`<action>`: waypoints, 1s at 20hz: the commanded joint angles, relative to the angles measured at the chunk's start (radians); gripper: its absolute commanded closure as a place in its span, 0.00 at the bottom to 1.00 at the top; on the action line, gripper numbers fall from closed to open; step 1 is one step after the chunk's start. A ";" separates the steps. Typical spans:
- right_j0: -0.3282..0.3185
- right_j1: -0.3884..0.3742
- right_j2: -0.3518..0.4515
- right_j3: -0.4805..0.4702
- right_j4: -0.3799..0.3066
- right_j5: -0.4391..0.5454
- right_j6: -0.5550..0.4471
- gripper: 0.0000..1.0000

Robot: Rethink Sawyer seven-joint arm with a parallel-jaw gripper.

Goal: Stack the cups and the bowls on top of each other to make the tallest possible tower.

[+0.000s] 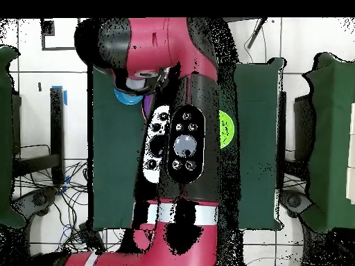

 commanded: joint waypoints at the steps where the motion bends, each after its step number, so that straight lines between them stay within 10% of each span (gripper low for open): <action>1: 0.017 0.077 0.025 0.066 -0.007 -0.106 0.194 1.00; 20: 0.078 0.144 -0.013 0.060 0.015 -0.215 0.290 1.00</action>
